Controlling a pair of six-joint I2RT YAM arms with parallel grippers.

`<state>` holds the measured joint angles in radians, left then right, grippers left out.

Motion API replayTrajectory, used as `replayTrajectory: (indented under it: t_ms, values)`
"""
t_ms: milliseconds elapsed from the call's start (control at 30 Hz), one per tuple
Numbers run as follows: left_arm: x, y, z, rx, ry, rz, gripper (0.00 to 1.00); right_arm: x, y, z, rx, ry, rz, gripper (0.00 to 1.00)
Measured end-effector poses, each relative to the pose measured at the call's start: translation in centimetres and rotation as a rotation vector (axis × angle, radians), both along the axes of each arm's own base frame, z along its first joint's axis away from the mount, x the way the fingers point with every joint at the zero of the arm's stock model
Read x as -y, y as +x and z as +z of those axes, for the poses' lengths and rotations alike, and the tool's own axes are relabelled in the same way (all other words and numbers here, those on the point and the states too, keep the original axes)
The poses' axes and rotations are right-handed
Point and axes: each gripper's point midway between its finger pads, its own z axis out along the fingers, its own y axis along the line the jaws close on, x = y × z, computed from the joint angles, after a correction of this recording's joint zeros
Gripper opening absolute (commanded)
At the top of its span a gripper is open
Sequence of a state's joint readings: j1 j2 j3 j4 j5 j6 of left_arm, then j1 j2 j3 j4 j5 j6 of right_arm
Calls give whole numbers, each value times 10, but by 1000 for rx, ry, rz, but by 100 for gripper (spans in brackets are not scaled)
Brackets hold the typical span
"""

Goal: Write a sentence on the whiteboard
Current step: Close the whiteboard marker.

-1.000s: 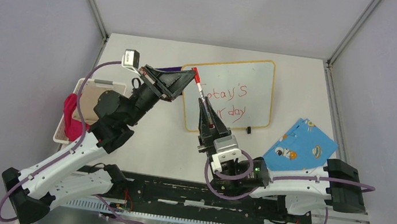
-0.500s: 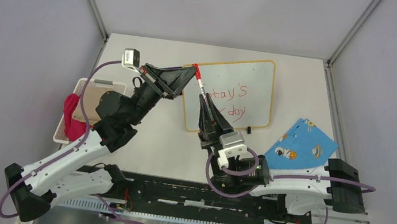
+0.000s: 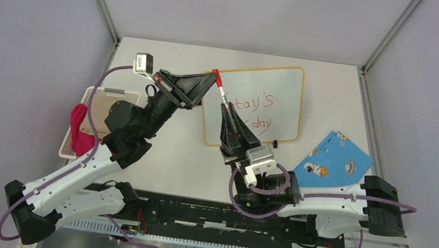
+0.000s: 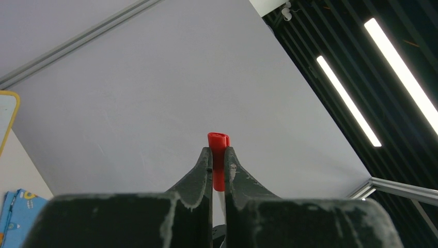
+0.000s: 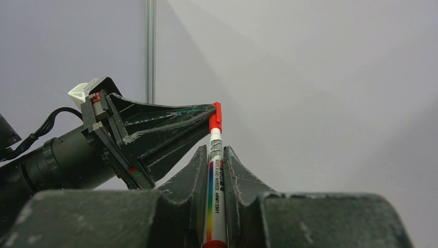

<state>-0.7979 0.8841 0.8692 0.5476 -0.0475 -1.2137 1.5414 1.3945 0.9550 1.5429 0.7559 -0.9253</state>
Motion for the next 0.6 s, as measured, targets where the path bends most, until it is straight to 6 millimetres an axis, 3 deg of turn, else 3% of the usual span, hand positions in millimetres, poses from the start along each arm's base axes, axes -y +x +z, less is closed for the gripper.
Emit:
replayTrajectory:
  t_ms: [333,600]
  values:
    - [4,-7,12,35,19,-16,21,5,-4,10,23,34,30,0]
    - [18,-21,5,58,75,-92,32,9,0,12,28,45,22,0]
